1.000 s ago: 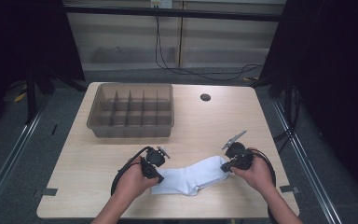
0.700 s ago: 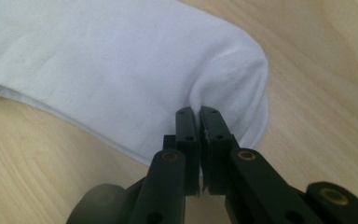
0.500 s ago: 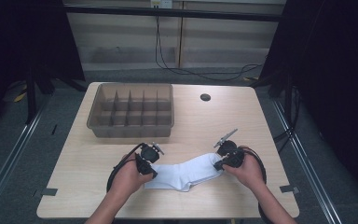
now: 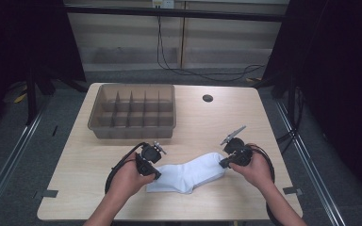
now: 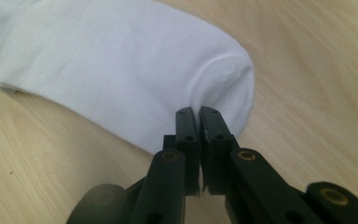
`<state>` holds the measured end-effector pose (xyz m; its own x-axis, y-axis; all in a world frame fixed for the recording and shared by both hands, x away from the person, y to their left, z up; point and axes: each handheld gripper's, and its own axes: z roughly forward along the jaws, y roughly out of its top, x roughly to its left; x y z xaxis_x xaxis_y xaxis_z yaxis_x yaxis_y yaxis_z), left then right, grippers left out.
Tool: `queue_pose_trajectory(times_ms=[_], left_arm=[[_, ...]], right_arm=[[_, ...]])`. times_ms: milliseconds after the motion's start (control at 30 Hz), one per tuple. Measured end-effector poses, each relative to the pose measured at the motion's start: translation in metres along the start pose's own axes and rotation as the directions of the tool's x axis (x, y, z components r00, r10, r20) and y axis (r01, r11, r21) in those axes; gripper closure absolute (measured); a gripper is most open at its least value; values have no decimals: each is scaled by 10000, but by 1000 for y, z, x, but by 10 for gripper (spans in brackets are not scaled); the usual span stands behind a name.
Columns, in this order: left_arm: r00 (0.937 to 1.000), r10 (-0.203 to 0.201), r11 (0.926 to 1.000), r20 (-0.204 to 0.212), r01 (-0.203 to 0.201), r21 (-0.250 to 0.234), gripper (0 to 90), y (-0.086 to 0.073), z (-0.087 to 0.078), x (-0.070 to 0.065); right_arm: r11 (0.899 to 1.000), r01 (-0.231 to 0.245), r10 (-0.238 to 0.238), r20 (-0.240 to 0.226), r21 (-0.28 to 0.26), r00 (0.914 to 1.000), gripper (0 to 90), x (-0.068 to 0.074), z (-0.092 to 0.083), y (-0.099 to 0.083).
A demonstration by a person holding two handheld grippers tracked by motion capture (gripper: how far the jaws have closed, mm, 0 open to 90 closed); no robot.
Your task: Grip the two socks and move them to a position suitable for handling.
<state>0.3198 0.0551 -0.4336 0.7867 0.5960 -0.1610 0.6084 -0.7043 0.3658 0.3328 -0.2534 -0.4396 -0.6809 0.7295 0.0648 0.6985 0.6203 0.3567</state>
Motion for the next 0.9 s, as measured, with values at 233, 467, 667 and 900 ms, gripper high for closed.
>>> queue_pose_trajectory(times_ms=[233, 467, 667, 900], left_arm=[[10000, 42, 9992, 11, -43, 396, 836, -2, 14, 0], [9999, 166, 9975, -33, -163, 681, 833, -6, 20, 2], [9998, -52, 9996, -210, 59, 291, 768, -11, 10, 8], [9963, -616, 9981, -598, 613, -61, 721, -19, 1, 25]], right_arm=[[9998, -74, 75, -54, 178, 10000, 869, -3, 5, -4], [9996, -28, 32, -141, 295, 9999, 854, -1, 18, -3], [9997, 74, -74, 15, 238, 10000, 779, 2, 16, 0], [9999, -81, 79, 152, 141, 9999, 752, -2, 12, 0]])
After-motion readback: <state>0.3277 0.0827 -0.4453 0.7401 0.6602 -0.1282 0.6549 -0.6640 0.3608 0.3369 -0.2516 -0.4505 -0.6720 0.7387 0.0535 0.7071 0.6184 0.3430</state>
